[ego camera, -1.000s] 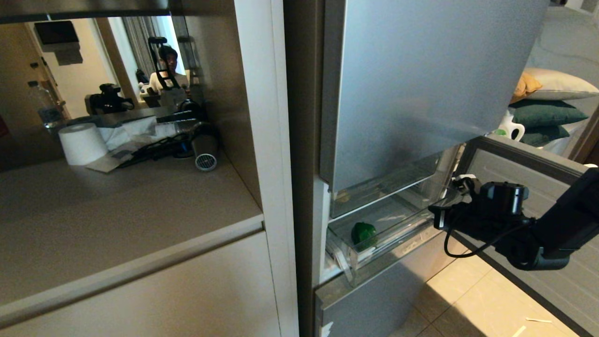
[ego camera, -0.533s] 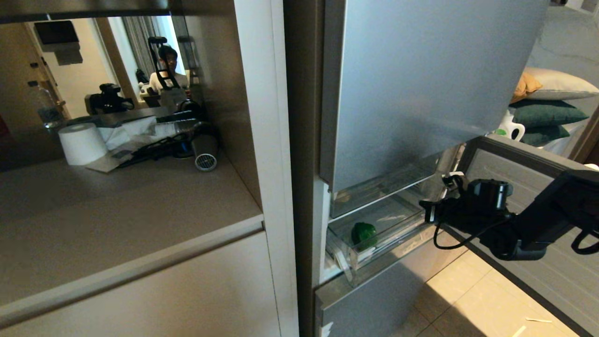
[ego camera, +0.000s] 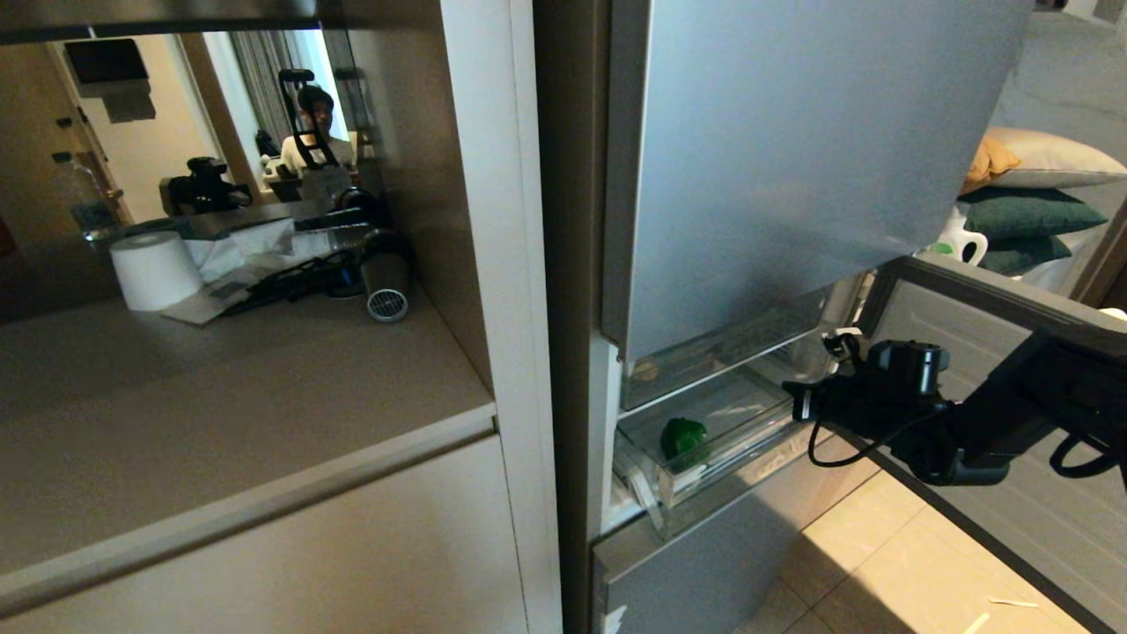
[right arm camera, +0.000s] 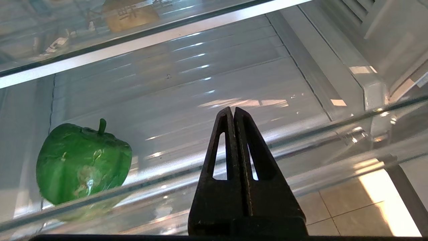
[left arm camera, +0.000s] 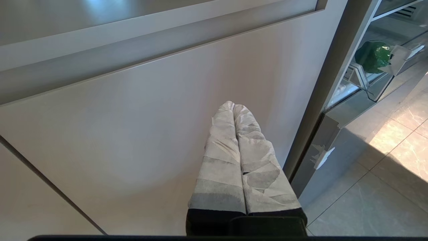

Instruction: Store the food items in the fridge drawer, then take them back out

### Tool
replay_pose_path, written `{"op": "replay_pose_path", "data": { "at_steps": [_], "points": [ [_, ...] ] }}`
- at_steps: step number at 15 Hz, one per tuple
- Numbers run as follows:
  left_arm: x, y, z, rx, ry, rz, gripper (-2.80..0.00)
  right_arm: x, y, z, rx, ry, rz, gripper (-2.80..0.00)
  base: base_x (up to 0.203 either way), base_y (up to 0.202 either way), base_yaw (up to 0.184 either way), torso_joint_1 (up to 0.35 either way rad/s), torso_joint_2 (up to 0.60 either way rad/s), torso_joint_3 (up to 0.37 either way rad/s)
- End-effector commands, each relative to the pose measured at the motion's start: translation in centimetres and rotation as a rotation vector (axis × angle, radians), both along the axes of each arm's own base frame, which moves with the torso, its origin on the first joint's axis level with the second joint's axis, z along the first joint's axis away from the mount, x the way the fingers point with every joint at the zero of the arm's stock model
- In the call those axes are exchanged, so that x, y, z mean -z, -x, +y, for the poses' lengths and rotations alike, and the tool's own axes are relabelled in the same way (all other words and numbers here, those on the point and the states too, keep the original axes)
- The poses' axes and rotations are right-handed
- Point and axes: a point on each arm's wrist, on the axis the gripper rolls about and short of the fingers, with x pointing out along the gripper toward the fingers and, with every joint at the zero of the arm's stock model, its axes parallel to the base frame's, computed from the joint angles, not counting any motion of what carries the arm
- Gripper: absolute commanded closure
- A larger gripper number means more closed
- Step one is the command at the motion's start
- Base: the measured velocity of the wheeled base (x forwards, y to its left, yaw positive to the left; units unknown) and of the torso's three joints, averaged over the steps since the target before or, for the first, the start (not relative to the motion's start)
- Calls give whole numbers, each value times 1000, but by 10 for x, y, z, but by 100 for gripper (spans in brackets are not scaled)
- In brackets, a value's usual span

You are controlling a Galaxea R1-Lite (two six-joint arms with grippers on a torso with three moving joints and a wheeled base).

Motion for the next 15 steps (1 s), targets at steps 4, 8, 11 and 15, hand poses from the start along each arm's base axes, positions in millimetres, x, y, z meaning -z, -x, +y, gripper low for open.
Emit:
{"op": "replay_pose_path", "data": {
  "at_steps": [4, 8, 11, 15],
  "points": [
    [0, 0, 0, 0, 0, 1, 0, 3, -2, -4, 5, 1, 72, 0, 0, 0, 0, 0, 0, 0],
    [0, 0, 0, 0, 0, 1, 0, -12, 5, -14, 23, 19, 106, 0, 0, 0, 0, 0, 0, 0],
    [0, 0, 0, 0, 0, 1, 0, -36, 19, -24, 54, 26, 156, 0, 0, 0, 0, 0, 0, 0],
    [0, 0, 0, 0, 0, 1, 0, -53, 30, -38, 105, 25, 210, 0, 0, 0, 0, 0, 0, 0]
  ]
}}
